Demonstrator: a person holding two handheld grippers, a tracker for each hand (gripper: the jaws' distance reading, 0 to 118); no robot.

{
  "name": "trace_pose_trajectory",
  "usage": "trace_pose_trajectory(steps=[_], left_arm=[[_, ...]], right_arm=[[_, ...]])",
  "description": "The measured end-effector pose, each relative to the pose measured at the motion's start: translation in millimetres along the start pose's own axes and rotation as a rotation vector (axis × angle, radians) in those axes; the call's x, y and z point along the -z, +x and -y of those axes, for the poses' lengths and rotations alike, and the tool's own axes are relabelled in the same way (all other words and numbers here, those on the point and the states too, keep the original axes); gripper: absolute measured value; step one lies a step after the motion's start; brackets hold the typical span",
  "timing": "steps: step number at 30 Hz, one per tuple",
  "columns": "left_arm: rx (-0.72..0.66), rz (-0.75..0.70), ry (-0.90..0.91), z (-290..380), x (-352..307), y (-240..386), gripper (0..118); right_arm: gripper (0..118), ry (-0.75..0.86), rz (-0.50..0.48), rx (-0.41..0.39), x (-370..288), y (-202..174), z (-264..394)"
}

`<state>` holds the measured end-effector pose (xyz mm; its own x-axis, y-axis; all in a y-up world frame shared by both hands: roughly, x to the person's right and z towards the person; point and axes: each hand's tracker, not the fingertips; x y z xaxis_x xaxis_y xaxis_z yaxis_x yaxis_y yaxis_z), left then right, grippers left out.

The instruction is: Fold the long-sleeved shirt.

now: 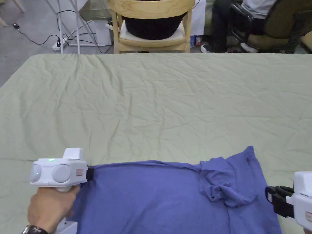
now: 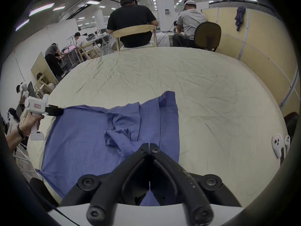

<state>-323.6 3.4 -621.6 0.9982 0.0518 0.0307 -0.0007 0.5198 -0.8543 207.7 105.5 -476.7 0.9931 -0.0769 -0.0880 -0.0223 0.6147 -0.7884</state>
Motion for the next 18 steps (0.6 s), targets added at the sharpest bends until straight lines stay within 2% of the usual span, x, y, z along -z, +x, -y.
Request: trace_pose_trajectory(steps=[1,2,3,12,16,18], left_arm=[[-0.001,0.006,-0.007,0,1,0,6],[0.003,0.006,-0.012,-1,0,0,6],[0.007,0.006,-0.015,-1,-8,6,6],[0.017,0.001,-0.011,1,-10,10,6],[0.025,-0.002,-0.007,1,-6,10,6],[0.025,-0.001,-0.005,2,-7,10,5]], right_arm=[[33,-0.010,-0.001,-0.014,5,4,-10],[63,-0.022,0.008,-0.031,9,7,-22],[83,-0.041,0.022,-0.044,16,10,-33],[82,-0.190,0.004,-0.044,113,38,-108],[66,-0.261,0.025,-0.033,164,43,-114],[69,-0.335,0.036,-0.015,187,44,-107]])
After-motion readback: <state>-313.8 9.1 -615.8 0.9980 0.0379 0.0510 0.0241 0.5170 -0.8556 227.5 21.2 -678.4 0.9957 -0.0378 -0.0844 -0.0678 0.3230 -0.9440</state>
